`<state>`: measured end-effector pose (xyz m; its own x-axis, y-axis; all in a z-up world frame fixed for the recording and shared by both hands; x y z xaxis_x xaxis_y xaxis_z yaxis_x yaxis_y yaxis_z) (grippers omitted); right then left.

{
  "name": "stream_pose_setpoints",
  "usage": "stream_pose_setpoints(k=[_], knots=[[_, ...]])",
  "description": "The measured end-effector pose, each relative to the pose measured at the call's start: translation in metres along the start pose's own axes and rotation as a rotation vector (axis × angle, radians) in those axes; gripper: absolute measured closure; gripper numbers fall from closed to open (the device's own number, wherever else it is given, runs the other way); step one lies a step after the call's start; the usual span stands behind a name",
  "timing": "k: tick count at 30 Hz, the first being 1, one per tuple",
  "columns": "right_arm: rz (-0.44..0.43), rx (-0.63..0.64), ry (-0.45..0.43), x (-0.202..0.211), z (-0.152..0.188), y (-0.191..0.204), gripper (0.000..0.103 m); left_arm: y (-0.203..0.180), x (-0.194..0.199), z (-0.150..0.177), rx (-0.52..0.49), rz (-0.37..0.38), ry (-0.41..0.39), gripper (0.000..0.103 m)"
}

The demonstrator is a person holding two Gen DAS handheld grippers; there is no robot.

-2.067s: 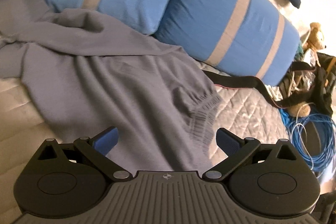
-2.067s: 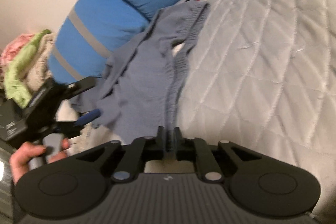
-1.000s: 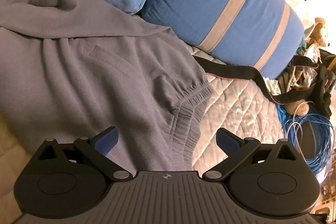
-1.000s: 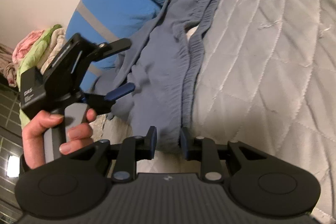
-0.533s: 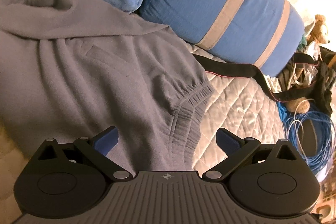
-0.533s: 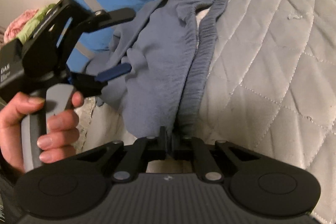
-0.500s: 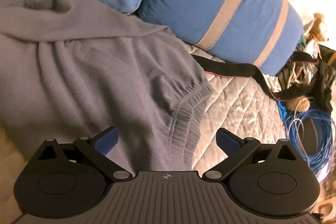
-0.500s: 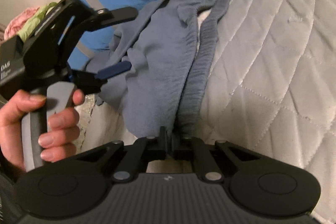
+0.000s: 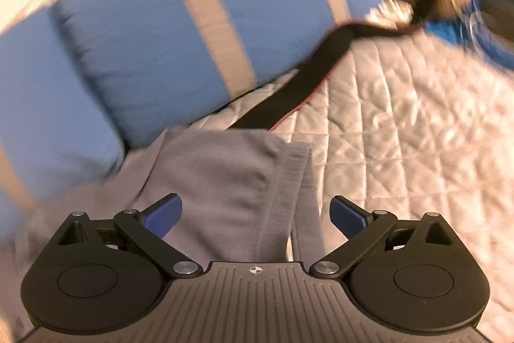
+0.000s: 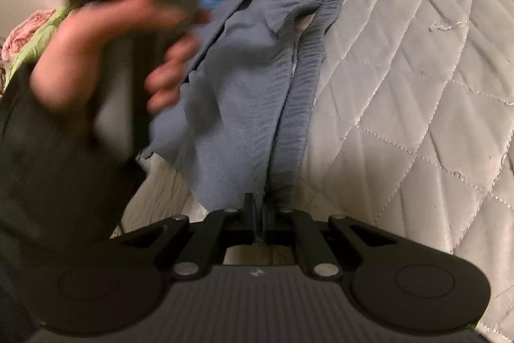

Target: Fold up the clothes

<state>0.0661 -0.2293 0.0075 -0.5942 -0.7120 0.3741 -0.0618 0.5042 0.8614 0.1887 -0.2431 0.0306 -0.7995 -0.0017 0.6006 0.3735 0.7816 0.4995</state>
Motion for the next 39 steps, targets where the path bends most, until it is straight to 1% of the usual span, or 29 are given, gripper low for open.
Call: stream_pose_setpoints(k=[2, 4, 7, 10, 14, 15, 19, 24, 27, 29, 31, 33, 34, 35, 36, 38, 39], knots=[[-0.008, -0.009, 0.005, 0.000, -0.001, -0.002, 0.099, -0.016, -0.017, -0.007, -0.082, -0.021, 0.010, 0.009], [-0.013, -0.015, 0.008, 0.000, -0.002, -0.002, 0.099, -0.030, -0.035, -0.010, -0.153, -0.045, 0.036, 0.011], [-0.022, -0.024, 0.013, -0.001, -0.003, -0.003, 0.099, -0.038, -0.052, -0.010, -0.207, -0.079, 0.059, 0.013], [-0.025, -0.029, 0.016, -0.001, -0.004, -0.003, 0.099, -0.036, -0.058, -0.012, -0.191, -0.082, 0.060, 0.012], [-0.023, -0.023, 0.018, -0.001, -0.004, -0.001, 0.099, -0.025, -0.058, -0.018, -0.125, -0.078, 0.070, 0.013], [-0.022, -0.022, 0.018, -0.001, -0.004, -0.001, 0.099, -0.024, -0.058, -0.018, -0.125, -0.080, 0.071, 0.013], [-0.020, -0.022, 0.018, -0.001, -0.004, 0.000, 0.099, -0.029, -0.062, -0.016, -0.168, -0.083, 0.081, 0.013], [-0.018, -0.018, 0.019, -0.002, -0.004, 0.002, 0.099, -0.043, -0.061, -0.019, -0.235, -0.111, 0.055, 0.019], [-0.016, -0.013, 0.018, -0.002, -0.004, 0.003, 0.099, -0.054, -0.061, -0.022, -0.296, -0.153, 0.033, 0.023], [-0.015, -0.009, 0.018, -0.003, -0.004, 0.004, 0.099, -0.063, -0.059, -0.020, -0.358, -0.205, 0.006, 0.023], [-0.013, -0.003, 0.019, -0.003, -0.004, 0.005, 0.099, -0.068, -0.060, -0.020, -0.393, -0.257, -0.005, 0.023], [-0.009, 0.004, 0.019, -0.004, -0.004, 0.006, 0.099, -0.071, -0.061, -0.020, -0.422, -0.312, -0.008, 0.035], [-0.007, 0.007, 0.019, -0.004, -0.004, 0.006, 0.099, -0.071, -0.065, -0.019, -0.438, -0.339, 0.007, 0.055], [-0.005, 0.010, 0.020, -0.005, -0.004, 0.007, 0.099, -0.070, -0.070, -0.016, -0.458, -0.364, 0.031, 0.071], [-0.003, 0.011, 0.020, -0.006, -0.004, 0.007, 0.100, -0.069, -0.075, -0.013, -0.472, -0.380, 0.054, 0.075], [0.002, 0.028, 0.014, -0.005, -0.005, 0.010, 0.100, -0.061, -0.079, -0.011, -0.449, -0.351, 0.083, 0.077], [0.005, 0.036, 0.008, -0.003, -0.005, 0.011, 0.100, -0.056, -0.077, -0.013, -0.425, -0.340, 0.078, 0.077]])
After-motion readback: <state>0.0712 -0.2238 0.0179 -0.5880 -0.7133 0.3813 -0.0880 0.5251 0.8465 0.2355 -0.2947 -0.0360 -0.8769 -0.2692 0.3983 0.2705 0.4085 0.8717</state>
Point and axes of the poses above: each gripper's, at about its wrist camera, not at the fingertips, and x roughly against the way its jaws point, y to its left, z to its underside, the point moved 5 cm from there along -x, roughly the way its jaws point, and after that the axes turned 13 degrees about -z, right-handed, at the moved point
